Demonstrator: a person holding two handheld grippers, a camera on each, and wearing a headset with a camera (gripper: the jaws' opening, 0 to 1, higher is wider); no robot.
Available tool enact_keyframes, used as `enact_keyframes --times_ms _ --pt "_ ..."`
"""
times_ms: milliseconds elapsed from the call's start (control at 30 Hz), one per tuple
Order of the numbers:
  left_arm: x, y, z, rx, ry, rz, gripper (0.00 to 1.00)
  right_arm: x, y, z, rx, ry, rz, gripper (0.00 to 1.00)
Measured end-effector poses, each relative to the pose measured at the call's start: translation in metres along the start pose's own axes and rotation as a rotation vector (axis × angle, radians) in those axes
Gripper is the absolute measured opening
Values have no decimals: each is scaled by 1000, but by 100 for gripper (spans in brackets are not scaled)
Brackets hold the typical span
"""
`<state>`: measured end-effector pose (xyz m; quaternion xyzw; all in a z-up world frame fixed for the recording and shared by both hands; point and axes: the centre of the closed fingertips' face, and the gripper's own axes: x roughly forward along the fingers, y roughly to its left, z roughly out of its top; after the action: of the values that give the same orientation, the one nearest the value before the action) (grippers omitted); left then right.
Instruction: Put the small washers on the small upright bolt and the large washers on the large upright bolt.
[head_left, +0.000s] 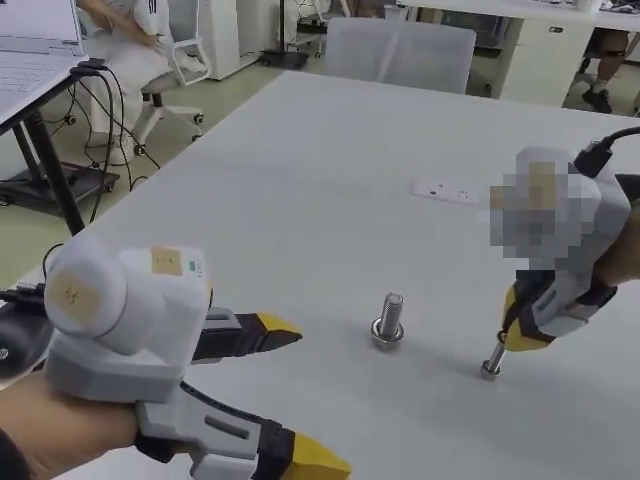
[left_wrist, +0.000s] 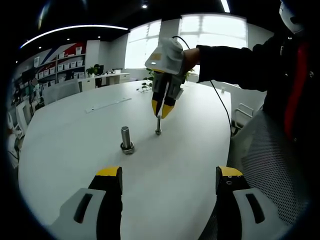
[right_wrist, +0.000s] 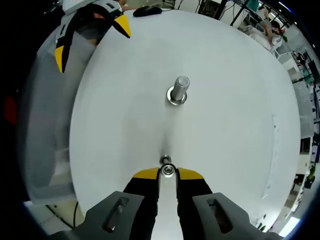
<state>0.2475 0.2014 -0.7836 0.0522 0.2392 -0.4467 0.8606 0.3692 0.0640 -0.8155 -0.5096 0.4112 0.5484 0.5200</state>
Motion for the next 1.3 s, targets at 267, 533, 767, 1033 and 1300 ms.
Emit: enact_keyframes --times_ms 267,533,767,1033,1300 --pt "0 0 -1 -3 4 1 76 8 2 -2 5 4 15 14" --pt "1 0 -1 -5 6 2 76 19 1 -4 10 11 28 14" --pt "1 -1 -2 -6 11 3 76 29 2 -6 22 12 39 14" --pt "2 -1 -4 -10 14 4 76 37 2 -7 30 10 46 14" --pt "2 -2 -5 -12 18 3 76 41 6 -8 39 11 47 14"
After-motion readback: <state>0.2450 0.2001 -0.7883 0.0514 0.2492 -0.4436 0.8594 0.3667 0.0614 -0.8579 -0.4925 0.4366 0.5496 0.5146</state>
